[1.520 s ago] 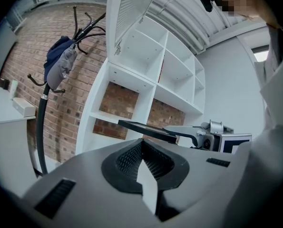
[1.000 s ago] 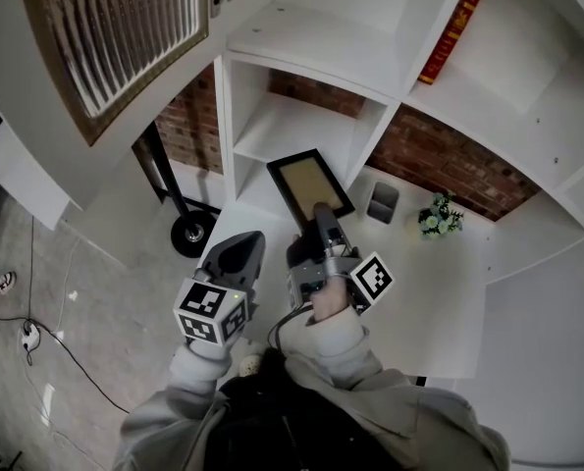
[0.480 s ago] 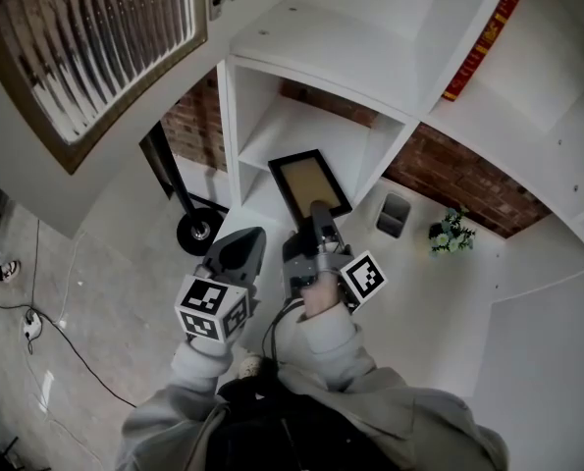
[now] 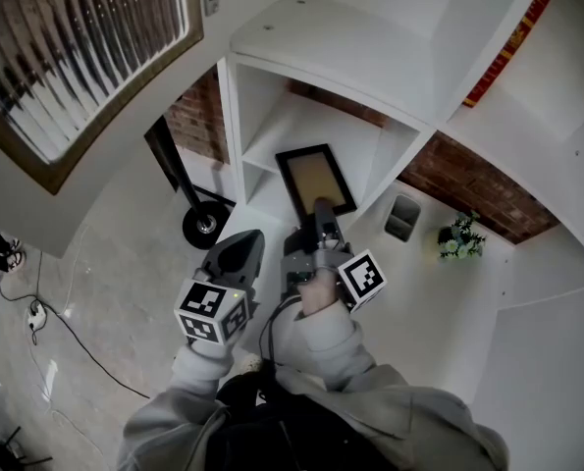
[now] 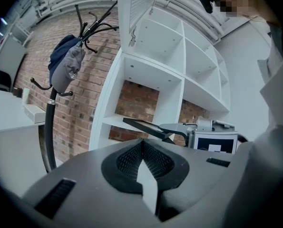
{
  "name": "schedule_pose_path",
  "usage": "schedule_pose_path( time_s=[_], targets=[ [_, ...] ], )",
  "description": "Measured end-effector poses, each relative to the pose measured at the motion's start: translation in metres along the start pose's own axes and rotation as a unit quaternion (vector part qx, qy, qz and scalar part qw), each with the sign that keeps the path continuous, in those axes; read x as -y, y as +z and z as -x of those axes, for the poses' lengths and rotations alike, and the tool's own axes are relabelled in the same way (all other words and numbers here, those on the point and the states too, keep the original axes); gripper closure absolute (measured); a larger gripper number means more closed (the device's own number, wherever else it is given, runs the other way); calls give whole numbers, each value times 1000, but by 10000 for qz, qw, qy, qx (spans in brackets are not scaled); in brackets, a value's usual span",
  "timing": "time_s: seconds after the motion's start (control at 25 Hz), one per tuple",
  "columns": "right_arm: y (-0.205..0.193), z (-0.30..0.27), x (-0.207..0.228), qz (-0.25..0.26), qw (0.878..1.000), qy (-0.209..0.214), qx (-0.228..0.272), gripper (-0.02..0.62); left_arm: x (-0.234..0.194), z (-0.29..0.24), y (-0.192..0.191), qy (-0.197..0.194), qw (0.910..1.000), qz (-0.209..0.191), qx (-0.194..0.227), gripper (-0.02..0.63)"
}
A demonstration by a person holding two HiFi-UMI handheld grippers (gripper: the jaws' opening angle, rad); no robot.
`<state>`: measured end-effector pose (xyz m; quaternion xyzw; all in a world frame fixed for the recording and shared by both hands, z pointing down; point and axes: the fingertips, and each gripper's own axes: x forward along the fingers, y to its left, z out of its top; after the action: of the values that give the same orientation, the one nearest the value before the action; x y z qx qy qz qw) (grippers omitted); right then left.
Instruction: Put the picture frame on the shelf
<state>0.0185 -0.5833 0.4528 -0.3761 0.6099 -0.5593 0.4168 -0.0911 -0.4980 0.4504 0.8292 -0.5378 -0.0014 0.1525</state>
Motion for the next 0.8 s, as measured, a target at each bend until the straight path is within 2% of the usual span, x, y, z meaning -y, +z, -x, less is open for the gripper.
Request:
schedule_pose_path(
  time_s=[0.4, 0.8],
  targets=[
    [0, -13, 3, 128, 9998, -146, 88, 549, -8, -2, -5, 120, 9999, 57, -63, 603],
    [1, -27, 4, 32, 9997, -212, 153, 549, -15, -2, -9, 215, 9997, 107, -93, 602]
  ],
)
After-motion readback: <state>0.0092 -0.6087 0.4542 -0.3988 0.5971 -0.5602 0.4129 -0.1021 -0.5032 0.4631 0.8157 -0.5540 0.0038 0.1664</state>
